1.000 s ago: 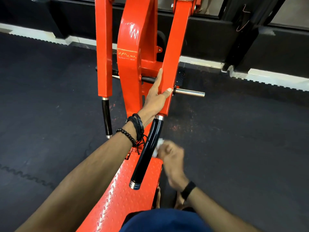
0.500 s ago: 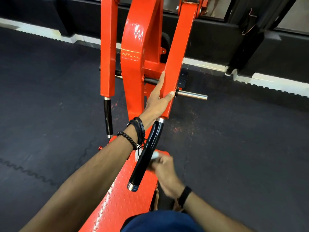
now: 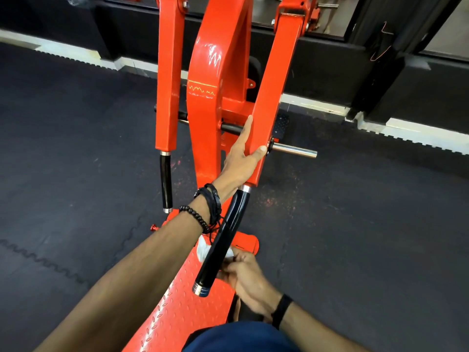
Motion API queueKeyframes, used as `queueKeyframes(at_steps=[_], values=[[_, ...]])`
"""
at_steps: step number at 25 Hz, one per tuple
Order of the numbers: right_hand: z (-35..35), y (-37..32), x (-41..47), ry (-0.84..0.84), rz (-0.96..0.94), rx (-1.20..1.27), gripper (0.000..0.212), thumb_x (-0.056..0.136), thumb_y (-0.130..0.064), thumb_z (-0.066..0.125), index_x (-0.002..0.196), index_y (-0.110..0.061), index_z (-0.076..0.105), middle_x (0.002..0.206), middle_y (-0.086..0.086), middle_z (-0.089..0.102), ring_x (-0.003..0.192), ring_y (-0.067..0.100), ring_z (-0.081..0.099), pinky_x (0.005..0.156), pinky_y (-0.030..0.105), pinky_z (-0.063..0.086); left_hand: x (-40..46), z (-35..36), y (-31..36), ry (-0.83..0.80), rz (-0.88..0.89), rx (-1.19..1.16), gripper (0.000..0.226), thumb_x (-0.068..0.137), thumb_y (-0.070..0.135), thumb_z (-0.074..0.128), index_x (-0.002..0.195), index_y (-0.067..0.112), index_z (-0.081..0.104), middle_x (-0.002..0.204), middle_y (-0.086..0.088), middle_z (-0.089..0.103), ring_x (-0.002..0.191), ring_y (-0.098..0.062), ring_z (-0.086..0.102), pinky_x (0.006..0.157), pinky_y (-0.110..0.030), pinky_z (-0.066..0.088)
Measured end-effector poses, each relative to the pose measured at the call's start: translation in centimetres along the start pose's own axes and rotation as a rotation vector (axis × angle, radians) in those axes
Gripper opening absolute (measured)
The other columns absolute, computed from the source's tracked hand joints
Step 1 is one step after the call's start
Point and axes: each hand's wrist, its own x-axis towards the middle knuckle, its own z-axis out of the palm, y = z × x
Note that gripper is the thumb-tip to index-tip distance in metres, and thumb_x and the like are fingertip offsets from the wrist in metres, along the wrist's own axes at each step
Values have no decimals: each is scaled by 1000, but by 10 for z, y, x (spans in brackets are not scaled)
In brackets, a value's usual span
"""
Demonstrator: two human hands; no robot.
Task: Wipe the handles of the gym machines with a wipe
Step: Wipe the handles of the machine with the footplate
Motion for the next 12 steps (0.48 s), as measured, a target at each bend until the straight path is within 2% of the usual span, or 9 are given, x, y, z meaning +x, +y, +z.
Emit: queueKeyframes(at_steps=[2,4,6,8,10,12], values=[[-3,-27,11,-37,-2,156,42,79,23,26,91,4,62,93,22,64,81,29,65,69,31,57,-1,1,2,-1,-1,3,76,100,23,57,152,55,12,156,19,31,127,0,38,116,-41,35],[-6,-71,20,-2,-80,323,37,83,11,26,84,1,61,79,14,66,67,23,67,63,30,57,-1,2,3,6,1,10,75,100,23,57,151,56,13,158,17,31,129,-2,41,116,-41,35],[-4,-89,22,-6,-94,412,29,88,-1,34,83,-5,63,75,9,65,62,21,66,61,30,55,-2,2,2,11,8,15,75,100,24,57,151,56,14,159,15,32,132,-5,42,116,-41,36],[-2,-59,18,-89,-25,338,10,88,-15,57,86,-8,64,84,11,62,72,26,63,77,40,53,-2,3,2,17,1,13,75,100,25,58,151,56,14,158,13,32,133,-6,42,116,-40,36],[0,-6,12,-231,135,255,35,79,-29,78,100,-5,63,94,16,62,85,33,62,102,57,39,-1,4,3,14,-2,9,75,100,24,58,152,54,13,159,13,32,132,-5,41,115,-39,36],[1,18,10,-264,199,269,48,69,-36,88,98,-6,64,96,17,64,89,36,63,109,57,33,-2,6,3,15,-4,8,75,100,23,58,153,54,13,158,12,32,133,-6,41,115,-40,37]])
